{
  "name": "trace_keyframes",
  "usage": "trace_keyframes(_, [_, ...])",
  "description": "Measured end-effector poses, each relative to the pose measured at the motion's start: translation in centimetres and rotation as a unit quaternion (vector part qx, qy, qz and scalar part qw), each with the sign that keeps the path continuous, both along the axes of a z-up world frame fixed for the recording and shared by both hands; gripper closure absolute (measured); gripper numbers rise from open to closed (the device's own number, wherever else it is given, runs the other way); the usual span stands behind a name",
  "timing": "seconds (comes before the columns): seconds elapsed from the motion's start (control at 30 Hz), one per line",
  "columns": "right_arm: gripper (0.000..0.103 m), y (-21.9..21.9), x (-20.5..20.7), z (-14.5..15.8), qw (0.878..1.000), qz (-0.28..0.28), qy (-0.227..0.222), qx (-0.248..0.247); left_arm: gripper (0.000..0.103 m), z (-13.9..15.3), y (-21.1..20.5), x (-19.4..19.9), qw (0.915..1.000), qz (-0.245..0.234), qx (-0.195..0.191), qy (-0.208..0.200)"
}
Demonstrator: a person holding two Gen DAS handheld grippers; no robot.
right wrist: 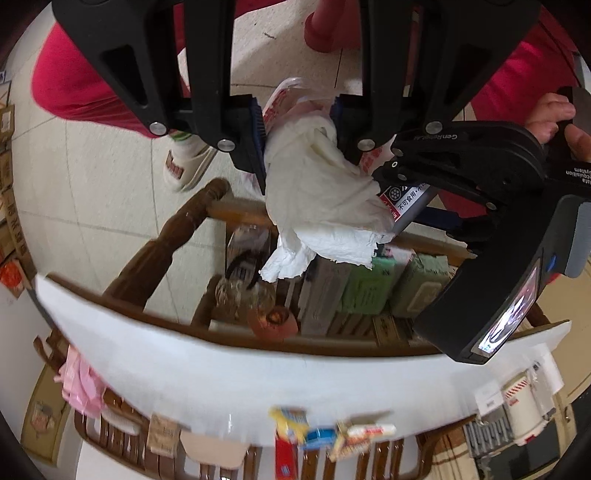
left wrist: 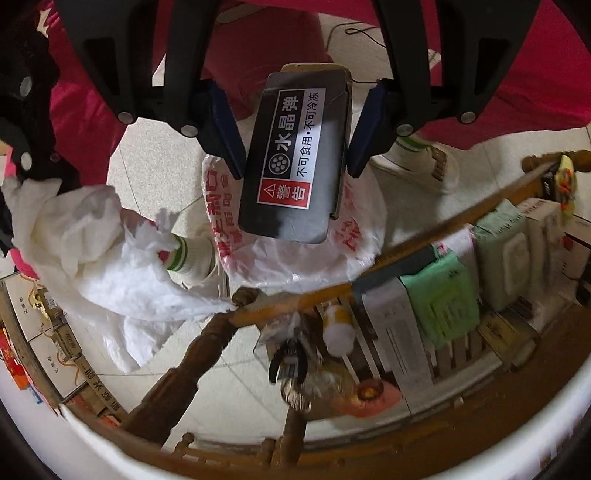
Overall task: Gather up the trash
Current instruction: 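Lower the left tool with black box and right tool with tissue over the bag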
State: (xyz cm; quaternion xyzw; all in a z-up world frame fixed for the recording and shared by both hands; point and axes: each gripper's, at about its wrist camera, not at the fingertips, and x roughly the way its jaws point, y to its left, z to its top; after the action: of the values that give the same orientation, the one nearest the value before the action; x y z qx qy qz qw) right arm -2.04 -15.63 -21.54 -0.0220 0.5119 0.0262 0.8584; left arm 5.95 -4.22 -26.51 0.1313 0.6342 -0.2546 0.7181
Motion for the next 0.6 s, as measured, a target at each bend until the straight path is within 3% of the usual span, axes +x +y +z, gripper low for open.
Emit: trace_keyframes(0.6, [0.076, -1.4, 4.5, -11.2, 0.990, -0.027, 0.135, 0.032, 0.047, -10.3, -0.8, 4.5, 0.9894, 0.052, 0.026, 0.133])
